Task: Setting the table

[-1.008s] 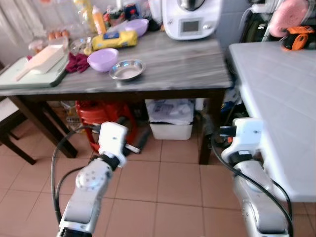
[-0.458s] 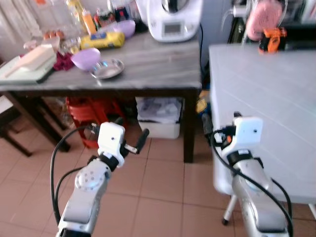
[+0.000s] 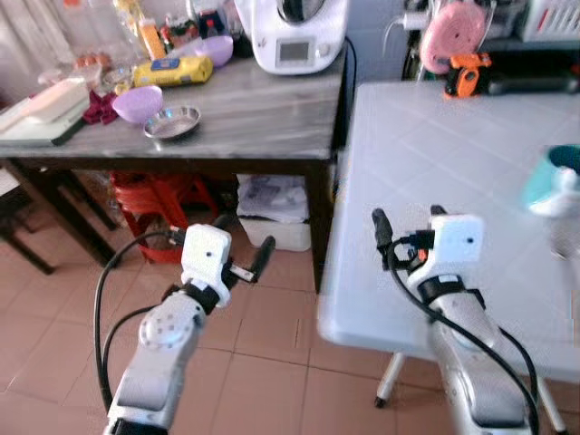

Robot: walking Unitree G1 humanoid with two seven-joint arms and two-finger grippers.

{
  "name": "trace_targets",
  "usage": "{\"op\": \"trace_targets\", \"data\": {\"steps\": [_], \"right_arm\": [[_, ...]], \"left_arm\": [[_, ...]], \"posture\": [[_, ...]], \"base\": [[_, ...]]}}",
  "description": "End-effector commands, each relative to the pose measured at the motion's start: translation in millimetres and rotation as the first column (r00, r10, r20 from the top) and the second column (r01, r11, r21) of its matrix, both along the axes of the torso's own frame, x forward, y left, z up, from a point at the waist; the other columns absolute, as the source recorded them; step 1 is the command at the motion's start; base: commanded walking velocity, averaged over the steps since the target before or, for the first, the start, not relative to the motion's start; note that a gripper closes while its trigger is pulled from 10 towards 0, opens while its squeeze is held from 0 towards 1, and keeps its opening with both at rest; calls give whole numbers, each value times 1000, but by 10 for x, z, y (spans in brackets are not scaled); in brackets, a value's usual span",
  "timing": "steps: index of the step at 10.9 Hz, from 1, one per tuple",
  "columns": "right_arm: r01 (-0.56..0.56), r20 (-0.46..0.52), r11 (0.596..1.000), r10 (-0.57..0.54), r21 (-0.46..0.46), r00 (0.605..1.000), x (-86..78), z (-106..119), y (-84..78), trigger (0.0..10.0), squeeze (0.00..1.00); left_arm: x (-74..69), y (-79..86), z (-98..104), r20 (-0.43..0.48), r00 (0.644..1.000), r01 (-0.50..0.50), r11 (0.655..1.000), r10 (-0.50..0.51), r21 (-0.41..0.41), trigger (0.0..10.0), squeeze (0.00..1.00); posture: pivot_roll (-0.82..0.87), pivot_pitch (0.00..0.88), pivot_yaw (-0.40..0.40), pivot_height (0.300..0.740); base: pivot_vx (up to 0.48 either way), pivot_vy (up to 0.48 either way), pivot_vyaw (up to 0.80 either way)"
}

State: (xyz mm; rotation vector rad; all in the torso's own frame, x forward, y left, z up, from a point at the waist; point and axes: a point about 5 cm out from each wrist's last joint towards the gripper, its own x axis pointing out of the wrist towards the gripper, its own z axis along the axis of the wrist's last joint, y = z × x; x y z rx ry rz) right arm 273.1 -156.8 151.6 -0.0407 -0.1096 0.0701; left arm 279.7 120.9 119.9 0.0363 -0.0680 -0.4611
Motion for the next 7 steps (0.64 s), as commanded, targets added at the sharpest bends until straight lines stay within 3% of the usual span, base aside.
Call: {"op": "trace_targets", "data": {"steps": [1, 7], "right_arm": [[4, 10, 1000, -4, -1, 1000, 8, 34, 13, 10000, 0], [19, -12, 1000, -19, 2, 1000, -35, -13, 14, 10000, 0]], "left_arm": [[2, 38, 25, 11, 1000, 2, 1000, -2, 11, 10000, 0], [-22, 20, -5, 2, 1000, 18, 1000, -18, 24, 10000, 0]], "posture": [[-122, 50, 149, 740], [-129, 66, 155, 740]], "base": [[0, -371, 0], [0, -342, 0]]}}
